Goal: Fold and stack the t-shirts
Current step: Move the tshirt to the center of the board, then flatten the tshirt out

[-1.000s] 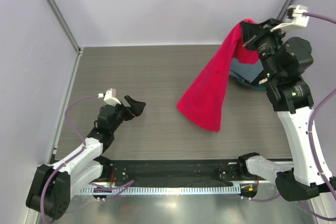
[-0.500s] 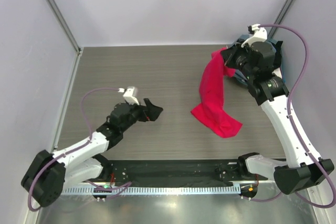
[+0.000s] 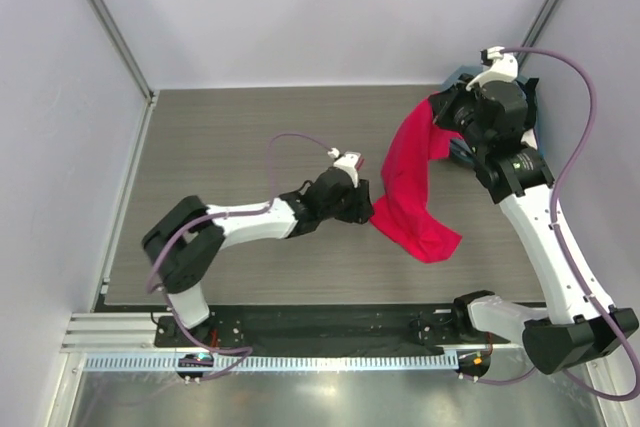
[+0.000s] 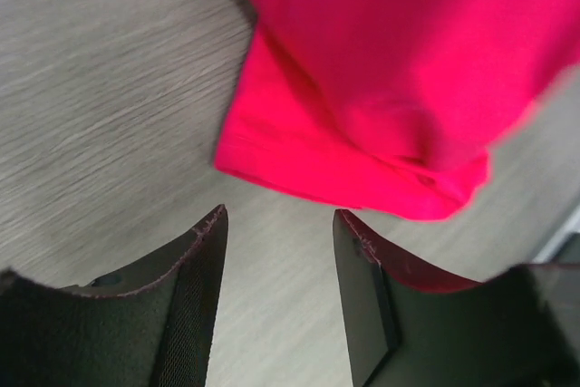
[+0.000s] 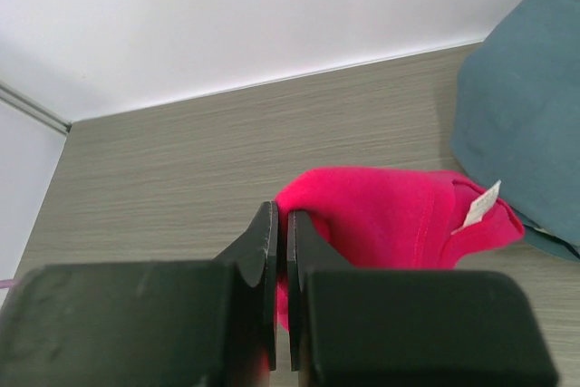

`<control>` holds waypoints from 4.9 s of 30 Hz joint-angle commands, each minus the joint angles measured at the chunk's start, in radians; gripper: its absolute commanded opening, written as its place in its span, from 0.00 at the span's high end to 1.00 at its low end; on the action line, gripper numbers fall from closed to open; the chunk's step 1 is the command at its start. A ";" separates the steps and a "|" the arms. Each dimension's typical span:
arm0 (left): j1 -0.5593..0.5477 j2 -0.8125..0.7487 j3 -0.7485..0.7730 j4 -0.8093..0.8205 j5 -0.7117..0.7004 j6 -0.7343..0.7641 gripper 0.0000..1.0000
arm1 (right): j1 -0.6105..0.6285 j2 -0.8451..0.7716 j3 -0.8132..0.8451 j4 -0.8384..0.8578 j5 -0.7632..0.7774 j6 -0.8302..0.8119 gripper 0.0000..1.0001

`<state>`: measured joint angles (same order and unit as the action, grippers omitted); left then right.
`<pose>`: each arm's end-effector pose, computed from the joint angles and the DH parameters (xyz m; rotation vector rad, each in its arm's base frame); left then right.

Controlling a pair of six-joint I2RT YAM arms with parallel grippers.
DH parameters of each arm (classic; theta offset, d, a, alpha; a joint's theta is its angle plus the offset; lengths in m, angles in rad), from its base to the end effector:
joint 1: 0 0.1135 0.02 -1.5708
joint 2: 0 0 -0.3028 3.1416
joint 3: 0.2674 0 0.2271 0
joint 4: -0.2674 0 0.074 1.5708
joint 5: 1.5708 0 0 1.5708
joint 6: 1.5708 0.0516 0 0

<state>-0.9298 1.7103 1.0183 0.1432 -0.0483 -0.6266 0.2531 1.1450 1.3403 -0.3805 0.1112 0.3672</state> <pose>0.2269 -0.3000 0.2543 0.3090 2.2236 -0.8449 0.2157 0.0499 0.4676 0.1822 1.7588 0.3538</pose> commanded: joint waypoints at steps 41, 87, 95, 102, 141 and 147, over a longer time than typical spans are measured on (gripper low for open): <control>0.535 -0.620 0.006 -0.508 -0.159 -0.136 1.00 | 0.002 -0.065 -0.303 0.373 -0.050 0.177 0.99; 0.097 -0.358 0.317 -0.418 0.177 -0.156 1.00 | 0.232 -0.223 -0.572 0.210 -0.371 0.045 0.34; -0.159 -0.124 0.518 -0.332 0.137 -0.125 0.98 | 0.224 -0.502 -0.566 -0.077 0.550 0.180 0.40; -0.158 -0.057 0.530 -0.436 0.079 -0.041 0.11 | 0.227 -0.547 -0.538 -0.149 0.533 0.191 0.33; 0.281 -0.433 -0.288 -0.110 -0.119 0.036 0.05 | 0.365 -0.277 -0.882 -0.320 -0.027 0.564 0.44; 0.281 -0.448 -0.291 -0.108 -0.114 0.036 0.05 | 0.509 -0.258 -0.871 -0.379 0.053 0.653 0.47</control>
<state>-0.6521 1.3045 0.7258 -0.0338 -0.1459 -0.6144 0.7052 0.8780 0.4515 -0.7345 0.1078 0.9432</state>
